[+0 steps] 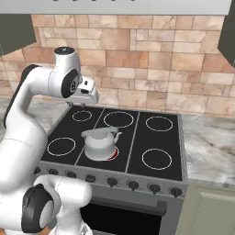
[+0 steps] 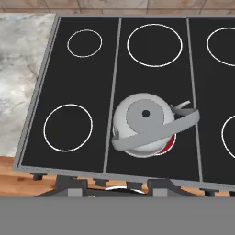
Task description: Lower the heat of the kettle.
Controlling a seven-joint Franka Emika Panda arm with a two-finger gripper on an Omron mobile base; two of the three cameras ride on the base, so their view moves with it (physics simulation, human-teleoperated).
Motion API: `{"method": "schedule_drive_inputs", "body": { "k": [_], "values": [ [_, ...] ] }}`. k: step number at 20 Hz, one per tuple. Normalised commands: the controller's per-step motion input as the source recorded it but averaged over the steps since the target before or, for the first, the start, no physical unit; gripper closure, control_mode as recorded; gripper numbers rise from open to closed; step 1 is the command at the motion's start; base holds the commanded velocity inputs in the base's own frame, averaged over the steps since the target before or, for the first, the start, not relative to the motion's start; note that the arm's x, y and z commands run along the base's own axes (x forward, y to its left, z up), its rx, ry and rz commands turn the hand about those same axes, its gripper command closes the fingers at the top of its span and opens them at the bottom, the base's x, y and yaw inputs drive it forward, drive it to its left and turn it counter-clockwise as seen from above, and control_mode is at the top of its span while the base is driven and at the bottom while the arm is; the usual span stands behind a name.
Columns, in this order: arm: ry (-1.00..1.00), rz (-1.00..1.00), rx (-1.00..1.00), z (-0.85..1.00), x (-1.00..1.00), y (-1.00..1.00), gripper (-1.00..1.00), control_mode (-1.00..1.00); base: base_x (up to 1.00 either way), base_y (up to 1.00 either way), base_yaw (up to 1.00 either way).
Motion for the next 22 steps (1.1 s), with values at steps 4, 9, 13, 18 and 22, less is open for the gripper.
{"method": "schedule_drive_inputs", "body": {
  "k": [4,9,13,18,22],
  "values": [
    [0.0,0.0,0.0,0.0,0.0,0.0,-1.0,1.0,-0.01,-0.06,0.0],
    [0.0,0.0,0.0,0.0,0.0,0.0,-1.0,1.0,-0.01,-0.57,-0.05],
    [0.0,0.0,0.0,0.0,0.0,0.0,-1.0,1.0,0.0,-0.56,-0.05],
    [0.0,0.0,0.0,0.0,0.0,0.0,-1.0,1.0,0.01,-0.45,-0.02],
    [0.0,0.0,0.0,0.0,0.0,0.0,-1.0,1.0,0.11,-0.48,0.0]
  ]
}}
